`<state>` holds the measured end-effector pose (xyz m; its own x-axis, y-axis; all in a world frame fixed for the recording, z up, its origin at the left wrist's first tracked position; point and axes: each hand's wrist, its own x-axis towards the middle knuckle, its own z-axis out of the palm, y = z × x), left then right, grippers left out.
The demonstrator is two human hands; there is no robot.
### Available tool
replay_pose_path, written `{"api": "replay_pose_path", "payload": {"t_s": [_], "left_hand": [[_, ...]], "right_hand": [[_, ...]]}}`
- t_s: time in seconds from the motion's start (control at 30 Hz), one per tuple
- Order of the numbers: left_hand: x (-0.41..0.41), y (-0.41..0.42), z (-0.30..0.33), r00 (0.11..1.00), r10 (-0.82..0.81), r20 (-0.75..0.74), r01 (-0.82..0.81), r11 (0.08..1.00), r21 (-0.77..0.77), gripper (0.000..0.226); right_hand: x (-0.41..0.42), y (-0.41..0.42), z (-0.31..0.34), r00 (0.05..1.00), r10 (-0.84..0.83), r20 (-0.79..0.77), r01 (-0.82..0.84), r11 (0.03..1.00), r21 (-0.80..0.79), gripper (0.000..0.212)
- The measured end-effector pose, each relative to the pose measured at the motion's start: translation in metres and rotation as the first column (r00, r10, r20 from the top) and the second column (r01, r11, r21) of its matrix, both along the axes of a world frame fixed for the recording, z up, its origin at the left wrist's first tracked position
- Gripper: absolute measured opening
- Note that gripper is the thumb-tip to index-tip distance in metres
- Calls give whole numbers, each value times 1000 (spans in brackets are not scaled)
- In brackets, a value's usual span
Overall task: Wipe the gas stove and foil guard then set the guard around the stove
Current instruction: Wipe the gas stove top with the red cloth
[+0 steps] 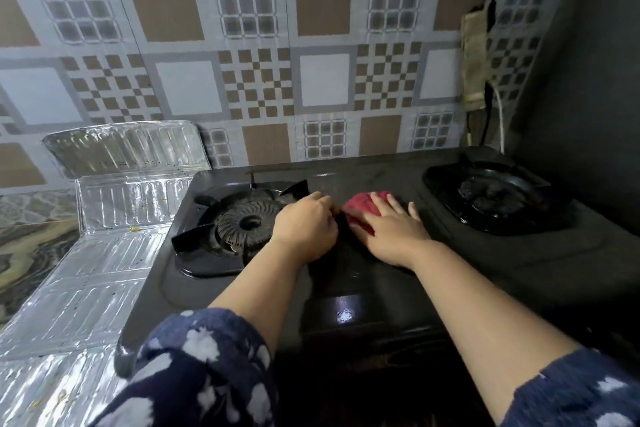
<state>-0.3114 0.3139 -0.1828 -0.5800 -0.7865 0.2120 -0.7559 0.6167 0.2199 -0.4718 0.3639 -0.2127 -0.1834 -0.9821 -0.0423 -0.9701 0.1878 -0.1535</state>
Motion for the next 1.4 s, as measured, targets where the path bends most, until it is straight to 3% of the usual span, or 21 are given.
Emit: {"api": "replay_pose_path", "payload": {"t_s": [0.1, 0.3, 0.53, 0.8, 1.03, 1.13, 1.2, 1.27, 1.33, 1.4], "left_hand": [[-14, 7, 1, 1000, -17, -18, 19, 995, 97, 25], [-29, -2, 3, 982, -20, 188, -7, 989, 145, 49], [-51, -28, 1, 963, -27, 269, -23, 983, 183, 58], [-60, -38, 5, 950, 13, 313, -54, 991, 124, 64], [-60, -39, 7, 959, 30, 283, -75, 986, 150, 69], [-67, -46, 15, 945, 72, 321, -132, 977, 170, 54], [-75, -52, 20, 959, 106, 264, -147, 979, 142, 47], [-86, -56, 19, 982, 82, 173, -107, 985, 136, 51], [-97, -57, 14, 989, 34, 140, -60, 982, 182, 61], [-107, -57, 7, 984, 15, 180, -58, 971, 234, 75]], "right_hand": [[-12, 40, 1, 998, -61, -22, 61, 998, -13, 48], [-32, 59, 1, 988, -150, -44, 149, 988, -27, 52], [-52, -18, 6, 992, -125, -33, 125, 992, 21, 50], [-88, -124, 10, 999, -38, -8, 39, 998, 48, 50], [-119, -167, 12, 956, -292, -3, 292, 956, -21, 44], [-119, -169, 30, 934, -349, 73, 355, 931, -90, 36], [-113, -165, 43, 949, -266, 170, 292, 945, -148, 35], [-101, -156, 44, 983, -87, 163, 104, 989, -105, 41], [-94, -148, 34, 998, 45, 52, -50, 994, 102, 51], [-100, -153, 30, 997, 79, 3, -77, 958, 275, 58]]}}
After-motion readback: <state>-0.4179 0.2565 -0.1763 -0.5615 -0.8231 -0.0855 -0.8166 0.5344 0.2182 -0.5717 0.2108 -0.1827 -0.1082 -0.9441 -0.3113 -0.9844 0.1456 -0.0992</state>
